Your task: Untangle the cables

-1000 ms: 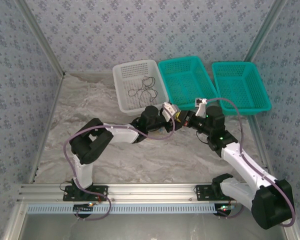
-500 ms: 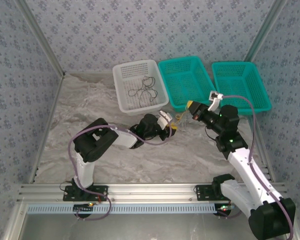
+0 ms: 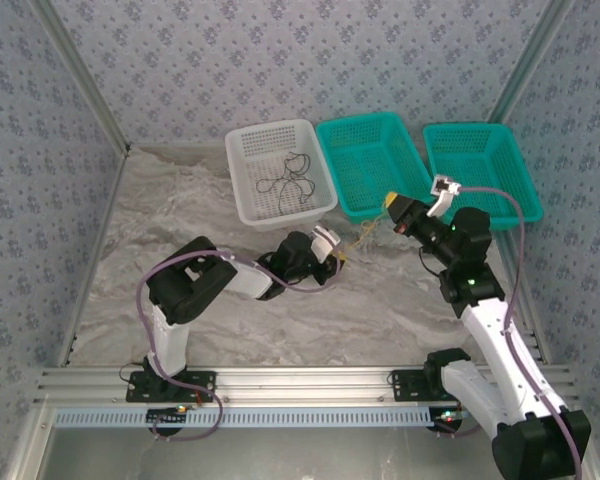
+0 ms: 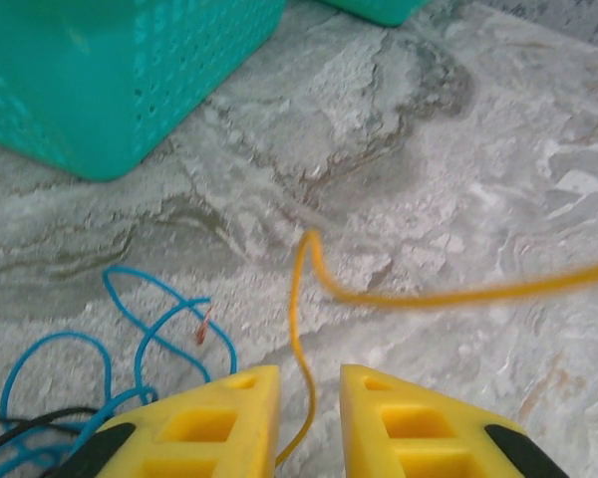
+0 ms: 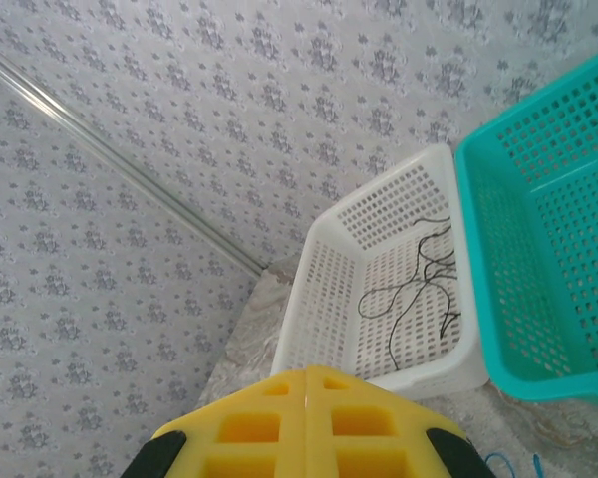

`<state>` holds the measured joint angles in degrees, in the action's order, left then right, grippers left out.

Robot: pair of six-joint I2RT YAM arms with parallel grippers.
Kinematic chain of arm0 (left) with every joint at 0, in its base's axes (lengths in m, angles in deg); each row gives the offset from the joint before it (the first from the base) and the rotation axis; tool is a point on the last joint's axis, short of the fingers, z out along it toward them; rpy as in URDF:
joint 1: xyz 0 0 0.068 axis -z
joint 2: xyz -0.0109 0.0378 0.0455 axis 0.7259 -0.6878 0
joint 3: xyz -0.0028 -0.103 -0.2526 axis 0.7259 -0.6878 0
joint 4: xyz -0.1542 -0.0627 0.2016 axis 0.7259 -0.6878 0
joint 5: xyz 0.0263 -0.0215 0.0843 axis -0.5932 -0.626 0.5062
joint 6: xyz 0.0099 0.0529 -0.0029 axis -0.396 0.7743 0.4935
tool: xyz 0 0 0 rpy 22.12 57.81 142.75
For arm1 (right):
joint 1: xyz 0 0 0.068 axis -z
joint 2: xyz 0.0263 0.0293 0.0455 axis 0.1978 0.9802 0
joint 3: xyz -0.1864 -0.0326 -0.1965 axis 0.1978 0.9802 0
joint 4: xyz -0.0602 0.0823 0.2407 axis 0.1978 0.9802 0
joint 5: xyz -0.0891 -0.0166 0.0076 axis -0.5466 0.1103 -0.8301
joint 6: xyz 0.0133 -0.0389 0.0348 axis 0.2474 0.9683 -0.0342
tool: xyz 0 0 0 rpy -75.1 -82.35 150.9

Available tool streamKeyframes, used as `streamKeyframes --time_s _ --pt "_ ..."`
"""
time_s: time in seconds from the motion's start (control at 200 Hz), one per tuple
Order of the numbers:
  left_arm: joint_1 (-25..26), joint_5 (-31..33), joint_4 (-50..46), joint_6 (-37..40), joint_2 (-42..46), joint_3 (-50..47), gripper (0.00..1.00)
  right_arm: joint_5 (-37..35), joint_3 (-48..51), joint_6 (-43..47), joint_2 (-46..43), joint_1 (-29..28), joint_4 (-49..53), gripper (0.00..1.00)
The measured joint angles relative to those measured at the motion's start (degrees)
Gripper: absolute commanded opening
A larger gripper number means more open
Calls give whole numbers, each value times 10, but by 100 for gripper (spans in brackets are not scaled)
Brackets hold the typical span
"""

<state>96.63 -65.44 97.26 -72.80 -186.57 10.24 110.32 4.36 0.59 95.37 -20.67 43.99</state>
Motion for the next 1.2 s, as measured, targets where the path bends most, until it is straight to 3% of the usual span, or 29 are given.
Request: streamKeyframes --time_s 0.555,0.949,1.204 --pt "-2 51 -21 -11 1 -30 23 -24 -50 59 -31 23 51 0" --pt "-32 73 3 -64 49 -111 33 -223 -152 137 -87 117 225 0" --pt "-38 88 8 -83 68 -136 43 -347 -188 177 -101 128 257 0"
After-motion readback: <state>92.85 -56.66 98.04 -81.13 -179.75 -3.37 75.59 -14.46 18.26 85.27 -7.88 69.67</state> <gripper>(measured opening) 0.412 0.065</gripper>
